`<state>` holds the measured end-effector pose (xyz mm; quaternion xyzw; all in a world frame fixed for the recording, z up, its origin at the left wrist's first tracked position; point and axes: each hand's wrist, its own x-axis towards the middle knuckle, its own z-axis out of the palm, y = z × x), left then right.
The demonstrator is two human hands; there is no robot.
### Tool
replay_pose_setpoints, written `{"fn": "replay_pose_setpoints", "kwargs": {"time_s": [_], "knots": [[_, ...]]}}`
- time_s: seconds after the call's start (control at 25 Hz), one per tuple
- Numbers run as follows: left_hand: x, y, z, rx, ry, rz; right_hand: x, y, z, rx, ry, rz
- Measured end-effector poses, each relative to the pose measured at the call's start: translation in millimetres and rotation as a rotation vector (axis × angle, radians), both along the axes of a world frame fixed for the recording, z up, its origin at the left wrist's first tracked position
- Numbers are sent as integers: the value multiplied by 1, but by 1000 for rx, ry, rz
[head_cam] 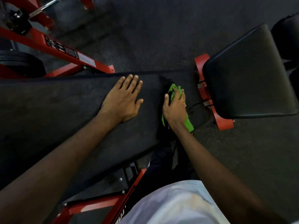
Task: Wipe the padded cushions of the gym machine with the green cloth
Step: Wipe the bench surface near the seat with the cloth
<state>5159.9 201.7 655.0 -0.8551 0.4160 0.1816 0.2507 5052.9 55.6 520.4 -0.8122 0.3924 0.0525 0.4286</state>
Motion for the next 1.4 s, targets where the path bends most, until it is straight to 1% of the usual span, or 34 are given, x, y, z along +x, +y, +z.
{"fn": "replay_pose_setpoints", "kwargs": {"time_s": [0.08,0.2,0.32,0.44,0.52,0.6,0.68,0.72,0.8,0.92,1.08,1.2,1.32,1.4], "knots": [[0,0,-1,-5,-9,-5,-19,18,16,-47,-83,87],[2,1,-2,-10,-8,13,-54,47,42,-33,-189,236],[0,1,-4,-6,-7,3,-30,28,27,-17,-271,299],[0,-1,-2,8,-19,0,13,-10,-4,-31,-432,490],[0,-1,-1,9,-22,-2,43,-29,-22,-23,-424,468],[0,0,0,2,-19,-1,77,-40,-31,4,-344,365],[1,-1,0,7,-8,5,98,-42,-25,9,-260,260],[2,-2,0,8,-1,5,97,-35,-19,-23,-252,236],[2,-2,-1,1,-7,9,72,-11,-1,-73,-320,294],[2,-3,0,12,6,21,44,5,7,-53,-437,385],[2,-3,2,7,9,24,93,-32,-14,-24,-379,358],[2,-3,3,10,7,25,121,-49,-29,2,-290,281],[2,-3,1,0,9,26,96,-30,-20,-92,-262,202],[1,-3,0,-4,-2,27,52,-9,-4,-93,-319,263]]}}
